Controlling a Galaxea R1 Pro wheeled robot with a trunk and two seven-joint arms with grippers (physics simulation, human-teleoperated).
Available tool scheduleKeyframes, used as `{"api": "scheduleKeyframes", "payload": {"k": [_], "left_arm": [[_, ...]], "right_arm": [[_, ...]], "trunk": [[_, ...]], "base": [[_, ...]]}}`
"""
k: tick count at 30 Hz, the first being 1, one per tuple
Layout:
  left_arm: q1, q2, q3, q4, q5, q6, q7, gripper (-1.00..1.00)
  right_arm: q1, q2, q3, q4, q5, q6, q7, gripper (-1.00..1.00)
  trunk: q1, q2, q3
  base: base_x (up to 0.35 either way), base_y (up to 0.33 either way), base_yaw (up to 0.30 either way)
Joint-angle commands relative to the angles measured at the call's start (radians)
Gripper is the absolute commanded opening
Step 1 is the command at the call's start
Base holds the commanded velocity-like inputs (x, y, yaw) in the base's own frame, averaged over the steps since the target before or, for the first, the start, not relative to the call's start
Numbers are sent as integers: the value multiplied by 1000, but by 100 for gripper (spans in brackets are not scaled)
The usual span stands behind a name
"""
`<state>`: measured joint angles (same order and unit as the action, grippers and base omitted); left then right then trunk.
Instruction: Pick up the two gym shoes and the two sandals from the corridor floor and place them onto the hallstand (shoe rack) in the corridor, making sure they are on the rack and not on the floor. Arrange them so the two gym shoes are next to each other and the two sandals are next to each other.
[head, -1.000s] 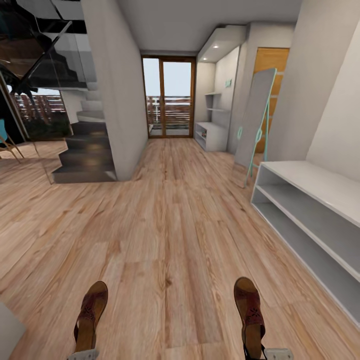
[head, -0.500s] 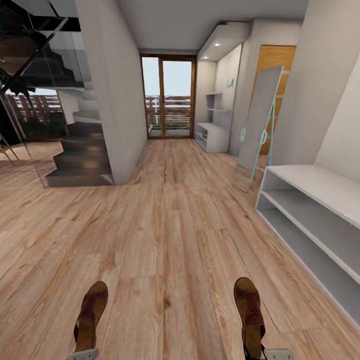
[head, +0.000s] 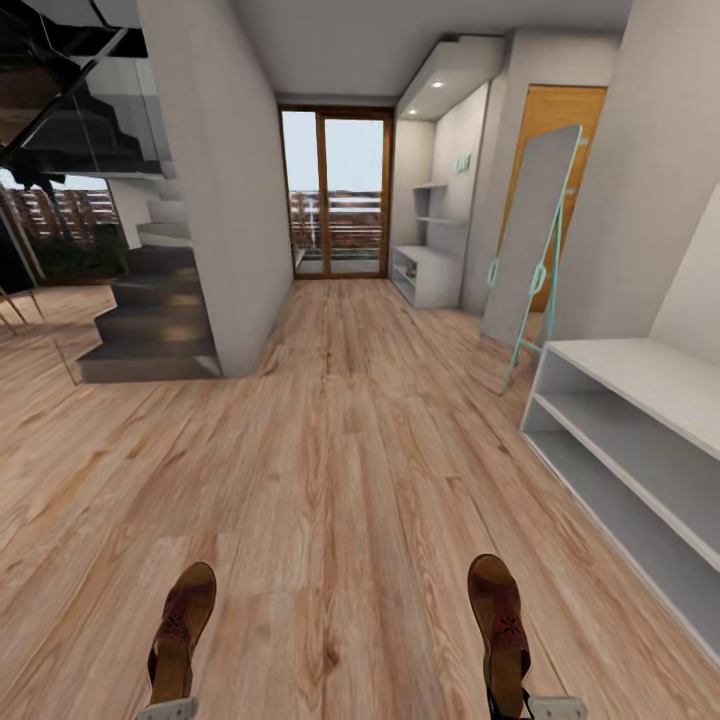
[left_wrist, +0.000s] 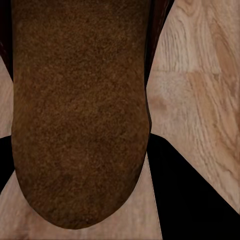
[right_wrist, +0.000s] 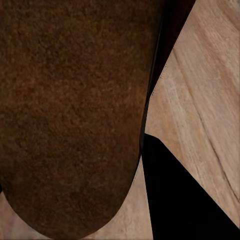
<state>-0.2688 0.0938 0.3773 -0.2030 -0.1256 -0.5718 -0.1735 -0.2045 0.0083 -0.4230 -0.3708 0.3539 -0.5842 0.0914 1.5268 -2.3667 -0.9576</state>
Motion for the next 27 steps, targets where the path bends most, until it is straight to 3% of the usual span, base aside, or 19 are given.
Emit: {"api": "scheduleKeyframes", "payload": {"k": [1,27], "left_arm": [[-1,0,9,1,-12,-3,-3,-100],[-1,0,9,1,-12,-3,-3,-100]], "right_arm": [[-1,1,-8,0,-3,-2,10,-100],[-1,1,-8,0,-4,-3,10,-100]], "trunk": [[0,0,-2],[0,0,-21]], "base": [[339,0,0],[339,0,0]]}}
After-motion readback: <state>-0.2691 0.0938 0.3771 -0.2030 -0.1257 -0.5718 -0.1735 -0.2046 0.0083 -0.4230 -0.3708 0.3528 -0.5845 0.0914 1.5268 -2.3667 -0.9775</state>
